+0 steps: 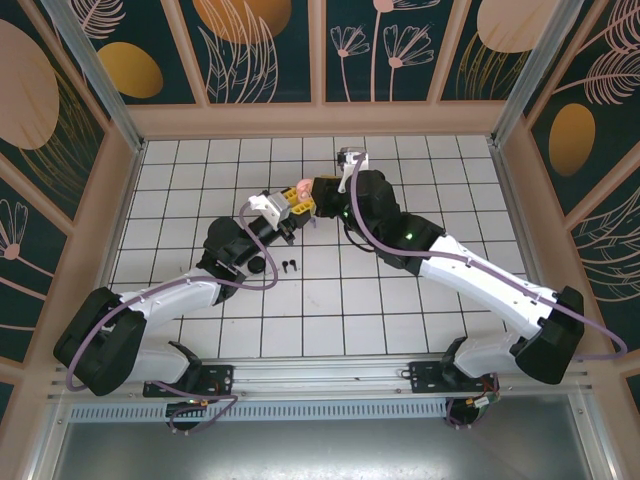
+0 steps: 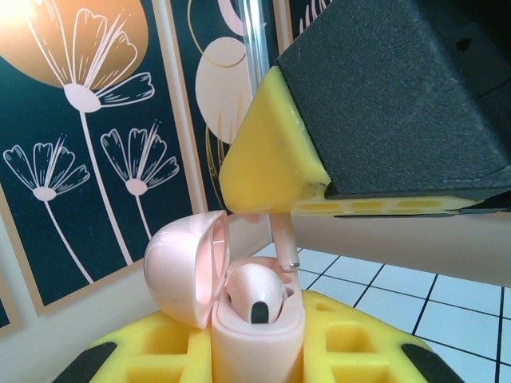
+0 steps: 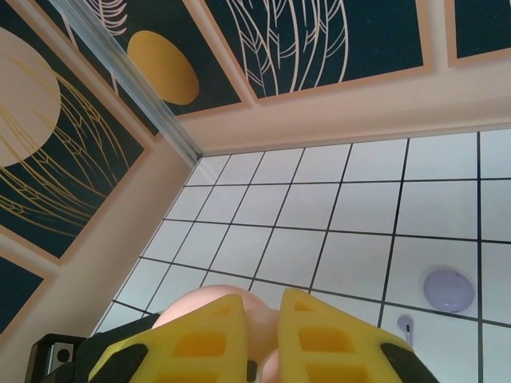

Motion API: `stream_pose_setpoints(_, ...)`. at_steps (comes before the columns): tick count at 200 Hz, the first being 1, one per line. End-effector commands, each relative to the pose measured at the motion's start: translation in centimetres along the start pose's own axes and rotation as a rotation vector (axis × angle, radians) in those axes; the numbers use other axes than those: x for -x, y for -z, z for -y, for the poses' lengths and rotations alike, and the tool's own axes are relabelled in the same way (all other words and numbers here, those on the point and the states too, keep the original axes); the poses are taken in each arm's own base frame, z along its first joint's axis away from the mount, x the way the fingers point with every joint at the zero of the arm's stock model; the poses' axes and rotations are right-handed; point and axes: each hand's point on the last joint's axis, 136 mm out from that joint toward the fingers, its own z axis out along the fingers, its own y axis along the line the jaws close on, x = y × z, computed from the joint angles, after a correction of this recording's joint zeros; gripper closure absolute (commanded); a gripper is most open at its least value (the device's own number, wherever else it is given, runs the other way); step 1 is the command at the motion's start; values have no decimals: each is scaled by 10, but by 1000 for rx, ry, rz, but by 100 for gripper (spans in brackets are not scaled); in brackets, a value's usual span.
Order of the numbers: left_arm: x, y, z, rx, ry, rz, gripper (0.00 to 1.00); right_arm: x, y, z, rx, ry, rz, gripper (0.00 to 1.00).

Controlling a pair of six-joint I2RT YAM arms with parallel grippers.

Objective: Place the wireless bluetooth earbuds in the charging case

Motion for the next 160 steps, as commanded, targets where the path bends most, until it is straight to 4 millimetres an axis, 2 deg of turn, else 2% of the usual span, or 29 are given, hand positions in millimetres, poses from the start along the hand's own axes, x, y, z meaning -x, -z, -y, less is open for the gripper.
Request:
stream_pose_setpoints(1, 42, -2, 1, -11, -25, 115, 100, 1, 9, 1, 3, -30, 9, 87)
stream_pose_setpoints(100, 43, -1, 5, -28, -32, 123, 100, -11, -4, -7, 44, -26, -50, 88)
stream_pose_setpoints(160, 43, -1, 8, -46, -35, 123, 100, -17, -11, -4, 21, -12, -73, 88)
